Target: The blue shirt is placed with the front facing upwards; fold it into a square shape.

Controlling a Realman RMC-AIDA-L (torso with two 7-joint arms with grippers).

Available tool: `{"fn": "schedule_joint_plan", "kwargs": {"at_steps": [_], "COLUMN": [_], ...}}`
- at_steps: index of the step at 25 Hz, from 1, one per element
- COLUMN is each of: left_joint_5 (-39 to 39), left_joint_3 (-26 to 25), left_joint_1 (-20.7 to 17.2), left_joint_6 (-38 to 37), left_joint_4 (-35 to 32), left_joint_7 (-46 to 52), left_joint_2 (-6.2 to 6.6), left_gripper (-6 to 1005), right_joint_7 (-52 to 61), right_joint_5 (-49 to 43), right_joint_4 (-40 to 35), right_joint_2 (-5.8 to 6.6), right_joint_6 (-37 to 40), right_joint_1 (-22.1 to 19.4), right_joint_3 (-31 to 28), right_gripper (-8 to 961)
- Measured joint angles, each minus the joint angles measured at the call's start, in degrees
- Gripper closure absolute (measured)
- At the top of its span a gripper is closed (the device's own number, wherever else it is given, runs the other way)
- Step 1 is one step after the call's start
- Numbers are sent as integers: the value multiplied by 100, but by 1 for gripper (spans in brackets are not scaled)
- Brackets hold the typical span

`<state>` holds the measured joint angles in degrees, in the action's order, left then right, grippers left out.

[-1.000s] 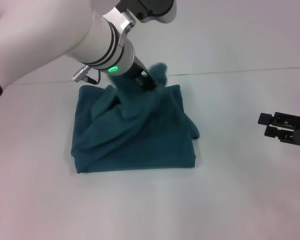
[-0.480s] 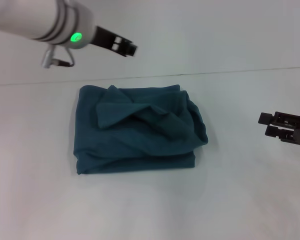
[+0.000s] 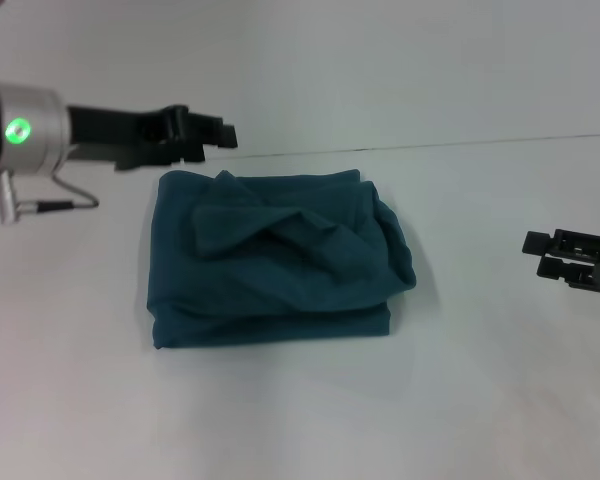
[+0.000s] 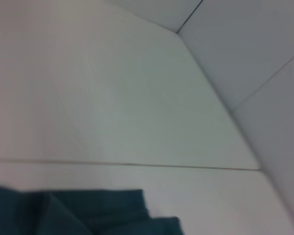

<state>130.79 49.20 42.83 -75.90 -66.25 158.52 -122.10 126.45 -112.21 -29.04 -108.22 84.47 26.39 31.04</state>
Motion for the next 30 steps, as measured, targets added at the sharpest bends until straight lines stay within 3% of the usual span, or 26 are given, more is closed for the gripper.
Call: {"fn": "schedule_joint_plan", "kwargs": {"at_steps": [8,13,15,19,24,30], "left_joint_5": [-1928,-2328,-2346,-2368,-2327,-2314], "left_joint_3": [-651,-822,-880,-1199,-1417,-1589], "left_joint_1": [-632,-963,-1109,-1392,-1640,-1743], "left_joint_6": [-823,-1255,-1412,-1669,-1783,-1871], "left_joint_4": [1728,2384,2510,2523,2513,2506], "left_joint_7": [-598,-789,-849,-1080,-1228,-1346], "left_joint_2": [467,714,773,763,782,786], "left_gripper": [496,497,496,495,496,496], "right_joint_7": [132,320,474,945,1208,1299], "right_joint_5": [-627,-910,-1084,-1546,-2045,-2573], "right_joint_4": [-43,-69,-143,-596,-1143,-1194], "right_joint_2": [117,274,336,347,158,-288], "right_joint_6": [47,225,303,370,253,-717], "right_joint_1": [279,598,788,1288,2128,2973], "right_joint_3": [8,41,128,532,838,1396], "right_gripper": [379,381,382,383,385,388]}}
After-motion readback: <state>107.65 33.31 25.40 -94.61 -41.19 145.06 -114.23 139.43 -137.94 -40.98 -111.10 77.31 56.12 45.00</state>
